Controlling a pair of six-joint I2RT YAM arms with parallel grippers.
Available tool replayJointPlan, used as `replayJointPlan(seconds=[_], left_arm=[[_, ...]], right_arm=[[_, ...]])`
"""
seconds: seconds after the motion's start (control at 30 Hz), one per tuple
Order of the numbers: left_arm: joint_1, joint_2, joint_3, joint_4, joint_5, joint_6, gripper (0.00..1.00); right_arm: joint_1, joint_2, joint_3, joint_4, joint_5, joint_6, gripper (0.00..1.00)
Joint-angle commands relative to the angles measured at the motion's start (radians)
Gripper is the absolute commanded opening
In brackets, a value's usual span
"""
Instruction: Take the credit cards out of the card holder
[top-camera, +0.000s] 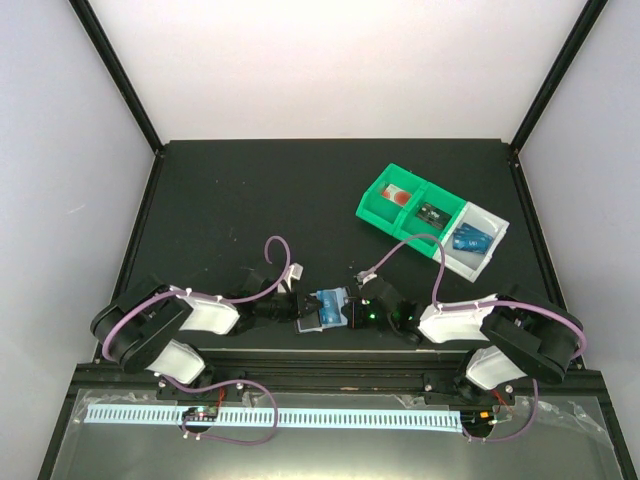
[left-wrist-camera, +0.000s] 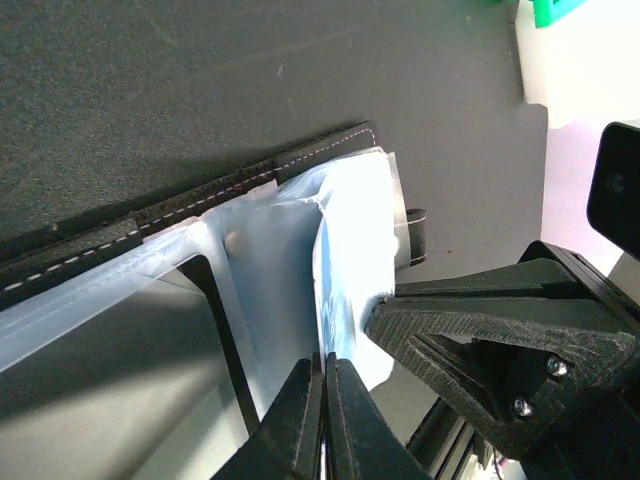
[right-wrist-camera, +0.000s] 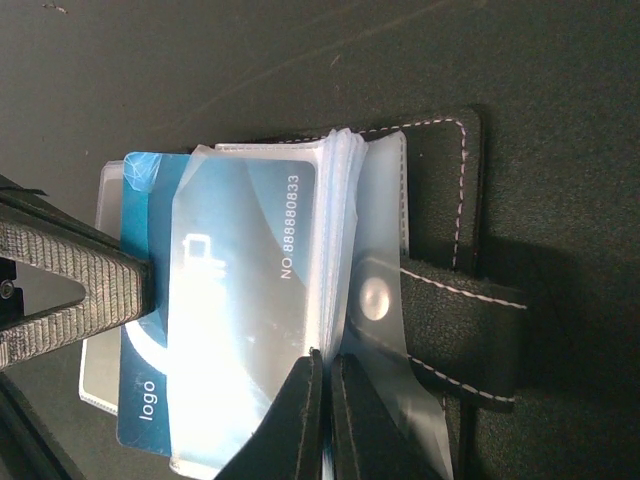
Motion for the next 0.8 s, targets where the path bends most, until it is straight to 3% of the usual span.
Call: replayJointPlan(seconds=[0.0,0.43,0.77], left_arm=[[0.007,-0.025,0.001,-0.033,-0.015,0.035,0.01],[0.025,-0.074,-0.025,-0.07,-0.036,0.04,0.02],[0.042,-0.227,-0.035,-0.232,-0.096,0.085,0.02]], right_arm=[[0.007,0.023,-0.032,-0.078,0.007,0.008,0.04],[0.004,0.02,-0.02,-0.121,0.048,0.001,0.03],[0.001,0.015,0.005,-0.153,0.063,-0.011,0.02]])
